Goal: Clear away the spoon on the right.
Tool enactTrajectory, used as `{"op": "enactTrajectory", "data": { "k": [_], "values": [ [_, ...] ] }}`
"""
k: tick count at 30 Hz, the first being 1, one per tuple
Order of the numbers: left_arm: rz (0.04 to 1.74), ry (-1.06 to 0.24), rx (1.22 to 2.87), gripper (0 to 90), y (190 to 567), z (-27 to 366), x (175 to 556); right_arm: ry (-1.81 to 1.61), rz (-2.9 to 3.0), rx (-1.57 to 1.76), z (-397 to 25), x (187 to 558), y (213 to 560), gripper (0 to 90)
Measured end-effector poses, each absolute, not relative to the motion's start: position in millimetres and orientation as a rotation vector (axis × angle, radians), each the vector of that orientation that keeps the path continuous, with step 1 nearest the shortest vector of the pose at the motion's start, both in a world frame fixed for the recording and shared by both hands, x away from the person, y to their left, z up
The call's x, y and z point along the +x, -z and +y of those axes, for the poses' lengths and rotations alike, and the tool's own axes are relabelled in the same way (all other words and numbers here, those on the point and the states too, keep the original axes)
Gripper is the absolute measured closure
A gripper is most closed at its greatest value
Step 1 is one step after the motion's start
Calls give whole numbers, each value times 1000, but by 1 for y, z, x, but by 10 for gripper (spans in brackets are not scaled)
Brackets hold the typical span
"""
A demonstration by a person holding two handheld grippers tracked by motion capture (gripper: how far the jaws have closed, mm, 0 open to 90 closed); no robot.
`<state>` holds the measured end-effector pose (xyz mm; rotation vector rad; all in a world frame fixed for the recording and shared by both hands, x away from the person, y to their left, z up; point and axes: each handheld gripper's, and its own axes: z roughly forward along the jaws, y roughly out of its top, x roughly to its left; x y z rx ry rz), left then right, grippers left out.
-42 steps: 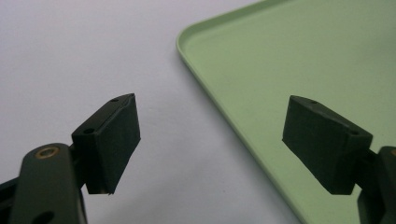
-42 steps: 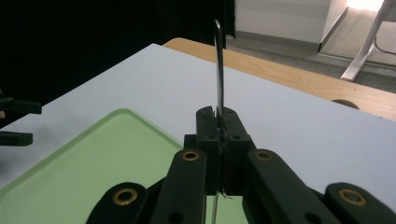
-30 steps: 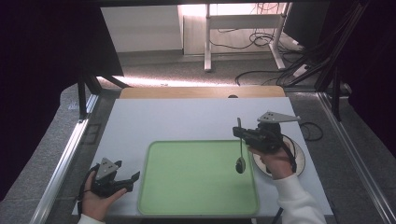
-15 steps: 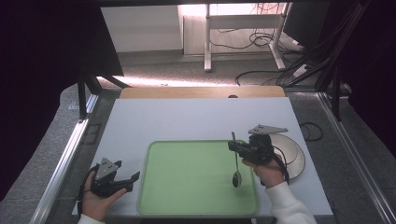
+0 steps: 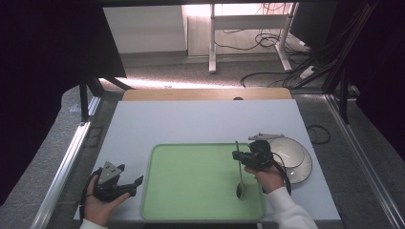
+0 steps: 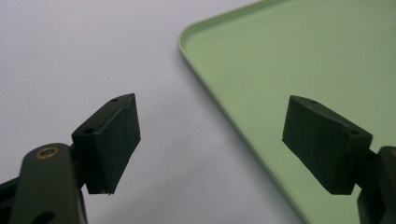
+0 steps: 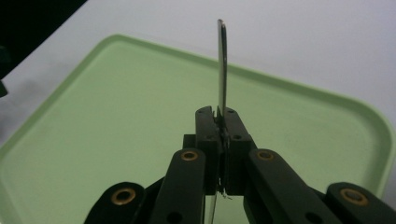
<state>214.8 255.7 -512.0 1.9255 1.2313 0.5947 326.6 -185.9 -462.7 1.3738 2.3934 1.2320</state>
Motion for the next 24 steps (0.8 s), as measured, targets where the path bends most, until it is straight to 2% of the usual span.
{"op": "enactTrajectory", "data": {
  "k": [10,24],
  "values": [
    [1234,-590,1933,187,513,256,216,-1117,2436,1455,-176,332,484,864],
    [1235,-586,1941,187,515,256,217,-1047,2435,1487,-176,335,492,846]
  ]
}}
